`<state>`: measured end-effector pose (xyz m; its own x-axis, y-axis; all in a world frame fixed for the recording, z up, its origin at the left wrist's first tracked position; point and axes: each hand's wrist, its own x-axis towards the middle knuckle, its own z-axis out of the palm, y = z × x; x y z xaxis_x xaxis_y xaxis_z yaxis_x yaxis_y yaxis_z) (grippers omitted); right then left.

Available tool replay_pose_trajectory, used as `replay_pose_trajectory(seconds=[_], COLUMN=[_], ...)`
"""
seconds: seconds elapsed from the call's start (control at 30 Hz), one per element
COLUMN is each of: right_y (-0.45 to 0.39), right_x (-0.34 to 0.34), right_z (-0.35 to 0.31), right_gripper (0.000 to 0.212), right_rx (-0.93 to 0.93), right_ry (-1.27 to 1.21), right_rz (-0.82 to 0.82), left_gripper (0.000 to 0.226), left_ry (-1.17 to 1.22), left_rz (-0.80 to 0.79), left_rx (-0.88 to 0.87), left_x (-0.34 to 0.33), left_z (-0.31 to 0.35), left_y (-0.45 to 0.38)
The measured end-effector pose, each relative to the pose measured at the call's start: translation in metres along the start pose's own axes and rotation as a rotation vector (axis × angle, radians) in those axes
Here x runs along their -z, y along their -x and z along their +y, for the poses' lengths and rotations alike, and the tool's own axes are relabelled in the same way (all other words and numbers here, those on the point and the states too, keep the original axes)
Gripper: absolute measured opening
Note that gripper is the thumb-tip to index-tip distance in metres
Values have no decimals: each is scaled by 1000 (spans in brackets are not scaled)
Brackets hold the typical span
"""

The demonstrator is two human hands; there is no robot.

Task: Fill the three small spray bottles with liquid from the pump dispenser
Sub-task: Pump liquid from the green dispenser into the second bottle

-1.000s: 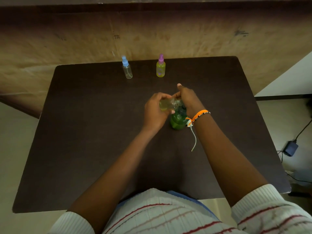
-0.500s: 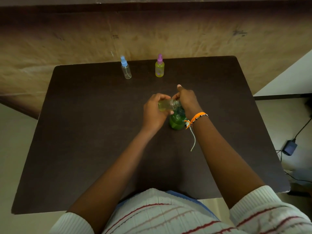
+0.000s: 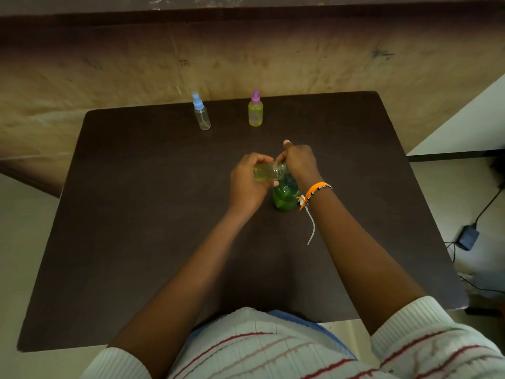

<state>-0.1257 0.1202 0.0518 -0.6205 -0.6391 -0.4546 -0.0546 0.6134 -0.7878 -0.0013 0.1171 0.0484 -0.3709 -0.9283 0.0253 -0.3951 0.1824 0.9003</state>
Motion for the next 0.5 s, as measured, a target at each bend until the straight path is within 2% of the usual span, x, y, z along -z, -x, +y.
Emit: replay_pose_trajectory(seconds=[0.13,0.17,0.4,0.5], right_y=[4,5,6,7], right_x=[1,1,2,1], right_z=[-6,-7,0,-1], right_gripper=[47,51,47,46], right_rx=[-8,-11,22,29], right_ry=[30,39,31,31], right_rz=[-71,-75,33,29], left_gripper=[43,43,43,43], left_ry=[5,6,6,-5], left_rz=[2,1,-11,-13], left_rx=[-11,-9,22,22], left_x=[2,2,-1,0], left_z=[1,1,0,1], left_y=[0,0,2,2])
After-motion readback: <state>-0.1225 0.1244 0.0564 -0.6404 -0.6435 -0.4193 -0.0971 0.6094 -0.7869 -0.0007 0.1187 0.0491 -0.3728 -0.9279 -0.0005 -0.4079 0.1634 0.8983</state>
